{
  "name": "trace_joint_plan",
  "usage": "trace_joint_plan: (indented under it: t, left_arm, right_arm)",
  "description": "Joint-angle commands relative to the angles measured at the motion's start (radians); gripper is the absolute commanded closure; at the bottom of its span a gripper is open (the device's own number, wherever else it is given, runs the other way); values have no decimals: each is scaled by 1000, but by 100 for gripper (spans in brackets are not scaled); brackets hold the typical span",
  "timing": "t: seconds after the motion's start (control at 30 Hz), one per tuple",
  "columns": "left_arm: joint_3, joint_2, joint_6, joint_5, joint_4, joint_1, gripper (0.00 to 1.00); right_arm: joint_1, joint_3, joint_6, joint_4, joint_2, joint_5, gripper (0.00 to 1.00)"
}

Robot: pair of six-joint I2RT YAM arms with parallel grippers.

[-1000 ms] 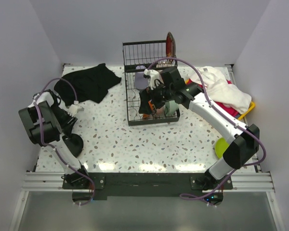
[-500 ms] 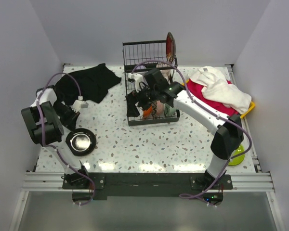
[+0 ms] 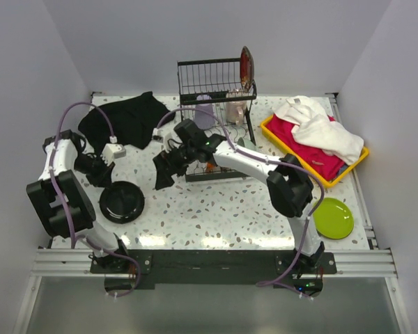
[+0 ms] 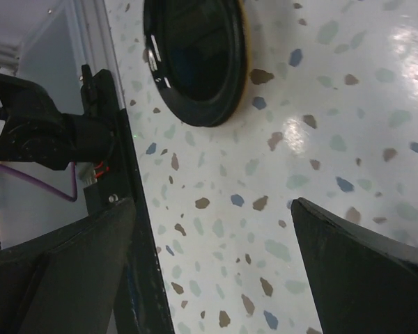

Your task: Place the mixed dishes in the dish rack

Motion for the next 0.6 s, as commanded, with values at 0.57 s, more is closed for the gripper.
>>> trace_joint_plan:
  t: [0.57]
  left_arm:
    - [-119,54,-102,175,231,45,71]
  right_arm:
    - [110,265,5,184,308,370,34]
